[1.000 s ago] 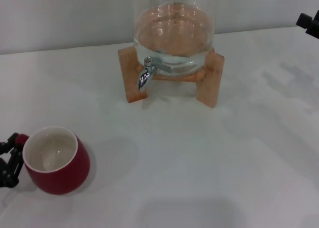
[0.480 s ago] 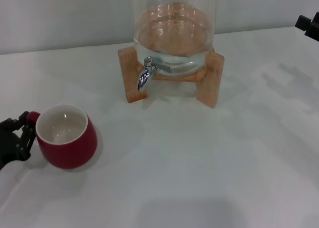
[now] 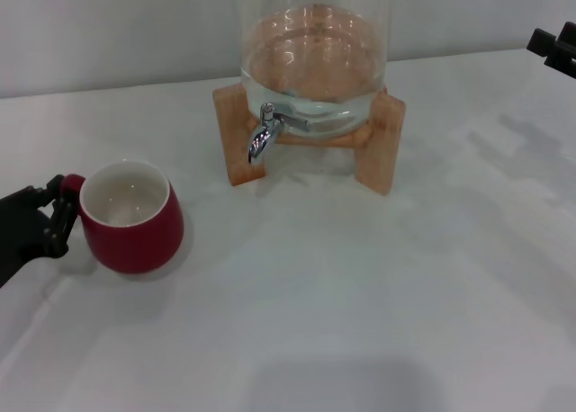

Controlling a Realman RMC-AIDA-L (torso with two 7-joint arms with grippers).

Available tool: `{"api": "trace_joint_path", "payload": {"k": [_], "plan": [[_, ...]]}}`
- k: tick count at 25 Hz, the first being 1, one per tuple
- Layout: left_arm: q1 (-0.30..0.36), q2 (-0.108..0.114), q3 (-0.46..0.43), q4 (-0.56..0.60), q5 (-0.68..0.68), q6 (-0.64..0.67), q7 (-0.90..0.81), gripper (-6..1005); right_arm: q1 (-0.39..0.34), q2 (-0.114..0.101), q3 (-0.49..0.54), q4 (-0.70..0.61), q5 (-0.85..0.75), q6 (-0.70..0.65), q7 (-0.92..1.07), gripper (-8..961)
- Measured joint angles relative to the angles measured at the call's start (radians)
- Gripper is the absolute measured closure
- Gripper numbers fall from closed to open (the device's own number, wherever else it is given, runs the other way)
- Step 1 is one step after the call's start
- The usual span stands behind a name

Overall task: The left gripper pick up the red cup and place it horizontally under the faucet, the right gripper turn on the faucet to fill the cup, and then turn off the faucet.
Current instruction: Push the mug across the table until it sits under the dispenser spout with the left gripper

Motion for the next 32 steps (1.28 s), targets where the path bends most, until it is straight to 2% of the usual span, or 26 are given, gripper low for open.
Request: {"api": "trace_joint_path", "payload": {"k": [12, 22, 32], "plan": [[-0.075, 0.000, 0.008, -0.047, 0.005, 0.062, -0.027, 855, 0.001, 0.000, 0.004, 0.010, 0.000, 0.014, -0.001, 227], [-0.104, 0.001, 0.025, -0.051, 0.015, 0.095, -0.076, 855, 0.002, 0.001, 0.008, 0.010, 0.002, 0.029, -0.002, 227], [-0.139, -0.001, 0.044, -0.098, 0.025, 0.185, -0.052, 856, 0.003, 0.002, 0.008, 0.009, 0.003, 0.031, -0.003, 228]]}}
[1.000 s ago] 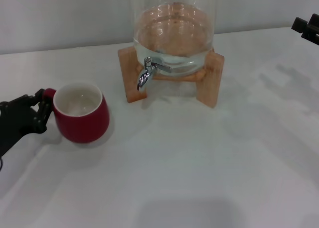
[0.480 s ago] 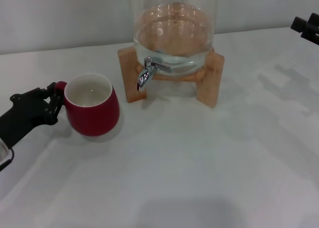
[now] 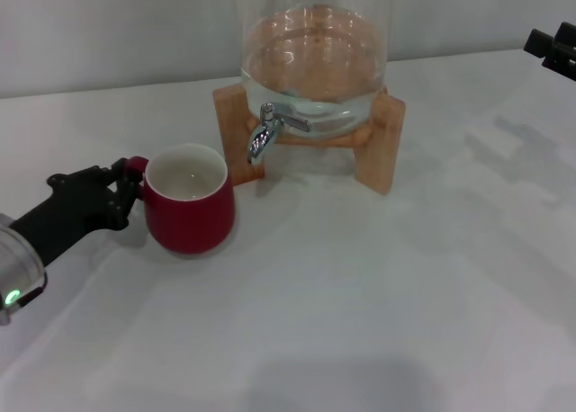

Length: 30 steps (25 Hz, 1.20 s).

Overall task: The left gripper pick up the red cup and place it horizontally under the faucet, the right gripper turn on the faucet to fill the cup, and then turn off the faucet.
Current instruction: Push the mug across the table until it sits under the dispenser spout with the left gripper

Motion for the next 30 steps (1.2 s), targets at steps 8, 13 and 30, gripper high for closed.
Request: {"api": "trace_joint_path", "payload": {"k": [8, 13, 30], "plan": [[-0.041, -0.001, 0.041, -0.033, 0.002, 0.052, 0.000, 856, 0.000, 0.000, 0.000, 0.000, 0.000, 0.000, -0.002, 228], [-0.062, -0.001, 0.044, -0.046, 0.001, 0.053, -0.008, 856, -0.001, 0.000, 0.000, 0.000, 0.000, 0.000, -0.002, 228], [-0.103, 0.001, 0.112, -0.049, 0.046, 0.076, -0.131, 856, -0.002, 0.000, 0.002, 0.003, 0.000, -0.005, -0.004, 228]]}}
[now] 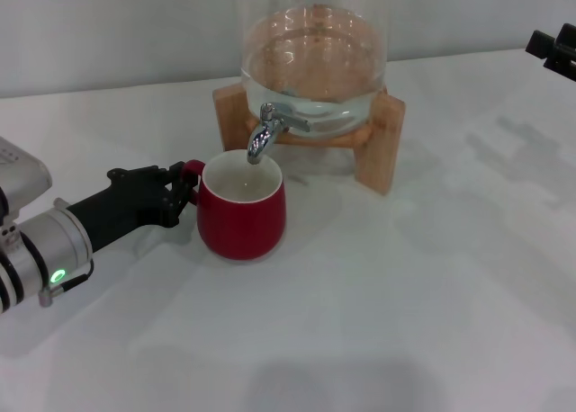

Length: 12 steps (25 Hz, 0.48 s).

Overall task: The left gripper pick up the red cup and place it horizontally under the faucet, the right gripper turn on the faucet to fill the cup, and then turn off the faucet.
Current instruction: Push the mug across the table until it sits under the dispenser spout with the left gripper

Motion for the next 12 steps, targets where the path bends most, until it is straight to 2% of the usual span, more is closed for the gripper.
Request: {"api": "trace_joint_path", "payload": {"k": [12], "plan": [[-0.029, 0.001, 0.051, 0.041, 0.032, 0.004, -0.108, 856, 0.001, 0.000, 0.009, 0.008, 0.000, 0.000, -0.001, 228]]}}
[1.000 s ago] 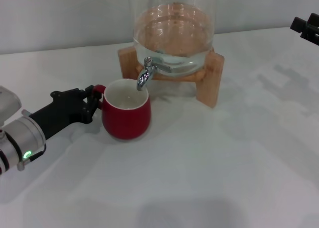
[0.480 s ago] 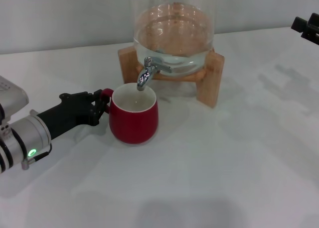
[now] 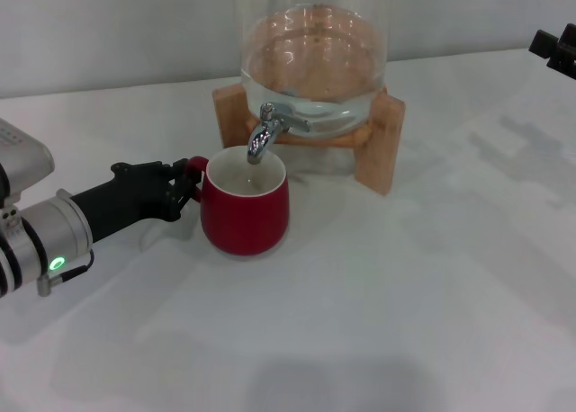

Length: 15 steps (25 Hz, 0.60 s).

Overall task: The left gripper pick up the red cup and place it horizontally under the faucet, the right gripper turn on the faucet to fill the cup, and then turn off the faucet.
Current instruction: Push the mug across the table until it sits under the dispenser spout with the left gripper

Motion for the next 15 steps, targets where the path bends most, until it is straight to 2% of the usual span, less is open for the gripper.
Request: {"api": "trace_joint_path", "payload": {"k": [8, 15], "plan": [[-0.005, -0.001, 0.022, 0.017, 0.001, 0.006, 0.012, 856, 0.002, 0.000, 0.000, 0.004, 0.012, 0.000, -0.009, 229], [0.001, -0.008, 0.019, 0.006, -0.008, 0.010, 0.141, 856, 0.006, 0.000, 0.000, 0.030, 0.039, 0.003, -0.029, 229]]}}
